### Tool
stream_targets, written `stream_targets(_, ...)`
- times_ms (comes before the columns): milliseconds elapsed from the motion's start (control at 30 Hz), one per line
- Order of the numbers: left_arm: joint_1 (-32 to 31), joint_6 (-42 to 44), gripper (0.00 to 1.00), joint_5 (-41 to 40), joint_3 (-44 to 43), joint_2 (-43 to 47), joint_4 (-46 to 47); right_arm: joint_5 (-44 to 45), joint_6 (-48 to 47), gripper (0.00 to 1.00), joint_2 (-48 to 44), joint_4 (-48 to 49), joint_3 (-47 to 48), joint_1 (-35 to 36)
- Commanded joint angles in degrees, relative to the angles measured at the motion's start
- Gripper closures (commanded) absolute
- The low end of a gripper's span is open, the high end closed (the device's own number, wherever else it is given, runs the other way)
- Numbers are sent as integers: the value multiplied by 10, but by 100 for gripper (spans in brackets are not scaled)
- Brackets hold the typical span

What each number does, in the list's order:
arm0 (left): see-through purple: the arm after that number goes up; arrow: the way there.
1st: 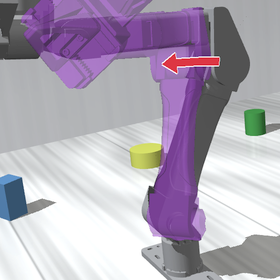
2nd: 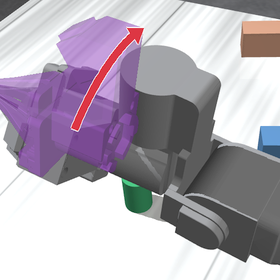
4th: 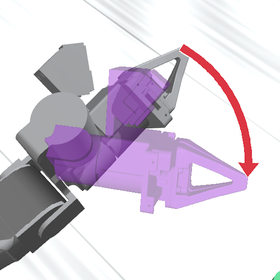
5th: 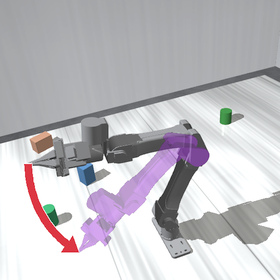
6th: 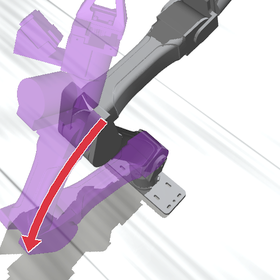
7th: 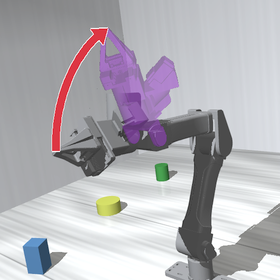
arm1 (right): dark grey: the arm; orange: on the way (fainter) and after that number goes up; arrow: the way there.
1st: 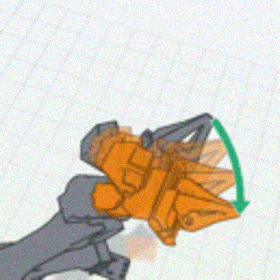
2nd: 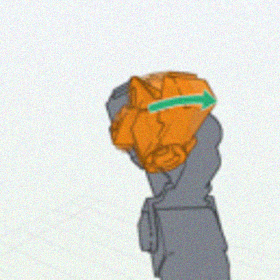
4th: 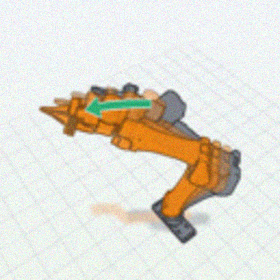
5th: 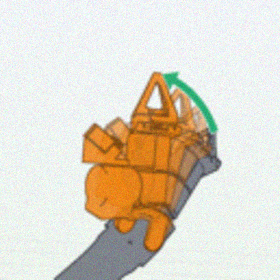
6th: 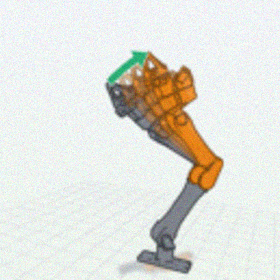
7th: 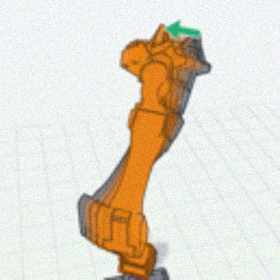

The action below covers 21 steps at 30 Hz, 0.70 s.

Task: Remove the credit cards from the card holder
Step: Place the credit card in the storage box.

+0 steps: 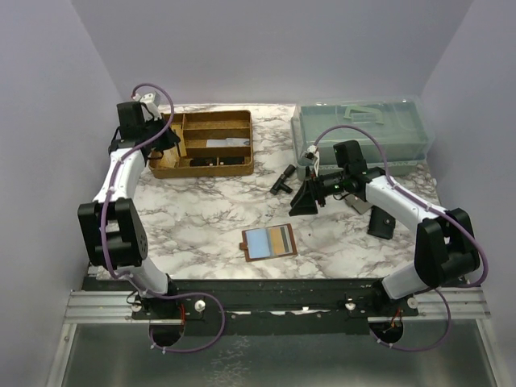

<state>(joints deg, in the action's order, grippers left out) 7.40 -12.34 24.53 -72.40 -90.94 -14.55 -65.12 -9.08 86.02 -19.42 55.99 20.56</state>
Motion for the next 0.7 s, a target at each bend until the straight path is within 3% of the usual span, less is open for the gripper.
stream_targets(0,14,110,100,-34,-105,-75,-84,14,-9,34,-18,-4,2,-2)
stream_targets(267,24,147,100,-71,-236,-196,-119,14,-11,34,-16,-6,3,-2)
stream_targets(667,33,163,100,-84,-337,-314,-156,11,-15,34,-5,-8,5,-2)
